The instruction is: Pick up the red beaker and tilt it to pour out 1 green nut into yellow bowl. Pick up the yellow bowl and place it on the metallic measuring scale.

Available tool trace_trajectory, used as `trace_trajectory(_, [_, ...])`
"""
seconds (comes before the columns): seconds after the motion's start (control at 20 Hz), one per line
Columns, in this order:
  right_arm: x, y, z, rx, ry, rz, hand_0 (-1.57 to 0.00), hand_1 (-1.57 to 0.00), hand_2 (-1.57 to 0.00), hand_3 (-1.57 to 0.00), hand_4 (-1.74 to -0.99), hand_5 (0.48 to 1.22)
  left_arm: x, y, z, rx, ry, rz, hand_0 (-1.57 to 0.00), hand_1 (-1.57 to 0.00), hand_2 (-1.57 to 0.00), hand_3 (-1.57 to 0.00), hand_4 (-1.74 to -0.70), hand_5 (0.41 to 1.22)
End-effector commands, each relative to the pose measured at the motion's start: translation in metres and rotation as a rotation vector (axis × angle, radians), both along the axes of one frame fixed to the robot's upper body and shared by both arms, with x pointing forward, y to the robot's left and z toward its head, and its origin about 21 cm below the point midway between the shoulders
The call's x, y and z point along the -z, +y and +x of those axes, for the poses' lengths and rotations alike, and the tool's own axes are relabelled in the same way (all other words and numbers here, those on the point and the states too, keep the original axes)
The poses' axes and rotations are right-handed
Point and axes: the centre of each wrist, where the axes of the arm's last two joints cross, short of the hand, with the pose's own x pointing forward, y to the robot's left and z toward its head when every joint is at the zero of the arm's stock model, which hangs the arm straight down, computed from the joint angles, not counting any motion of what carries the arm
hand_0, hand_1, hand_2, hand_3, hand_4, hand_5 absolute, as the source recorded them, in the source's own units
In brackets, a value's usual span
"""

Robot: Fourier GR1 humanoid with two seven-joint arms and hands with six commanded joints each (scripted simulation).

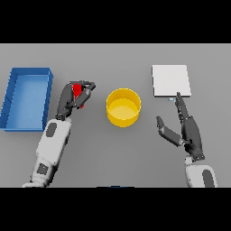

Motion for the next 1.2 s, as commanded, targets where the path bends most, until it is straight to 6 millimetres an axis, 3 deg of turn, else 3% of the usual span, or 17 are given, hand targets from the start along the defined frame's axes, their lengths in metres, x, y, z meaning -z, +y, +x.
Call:
trace_trajectory(0.0, [-0.002,-0.002,0.002,0.005,-0.003,0.001,0.00,0.00,0.00,0.00,-1.296,0.681,0.000,-0.002,0.000,-0.004,-0.005,0.005,-1.34,-1.34,-1.35,-1.34,-1.51,1.132])
trace_trajectory(0.25, [-0.002,-0.001,0.006,-0.007,-0.018,-0.013,0.00,0.00,0.00,0.00,-1.274,0.674,-0.011,-0.003,0.005,-0.014,-0.021,-0.019,-1.49,-1.50,-1.50,-1.50,-1.66,1.108])
trace_trajectory(0.5, [0.001,0.004,0.003,-0.011,-0.027,-0.028,0.00,0.00,0.00,0.00,-1.250,0.672,-0.044,-0.001,0.009,-0.010,-0.119,0.027,-1.55,-1.55,-1.55,-1.55,-1.72,1.097])
trace_trajectory(0.75, [-0.001,0.005,0.000,0.005,-0.025,-0.064,0.00,0.00,0.00,0.00,-1.243,0.691,-0.079,-0.014,0.012,0.151,-0.148,0.353,-1.56,-1.56,-1.56,-1.56,-1.73,1.121])
trace_trajectory(1.0, [-0.005,0.001,-0.002,0.010,-0.027,-0.067,0.00,0.00,0.00,0.00,-1.243,0.710,-0.086,-0.009,0.013,0.202,-0.144,0.462,-1.56,-1.56,-1.56,-1.56,-1.73,1.113])
trace_trajectory(1.15, [-0.004,0.002,-0.006,-0.002,-0.029,-0.071,0.00,0.00,0.00,0.00,-1.254,0.717,-0.098,-0.020,0.018,0.263,-0.195,0.676,-1.57,-1.57,-1.57,-1.57,-1.74,1.112])
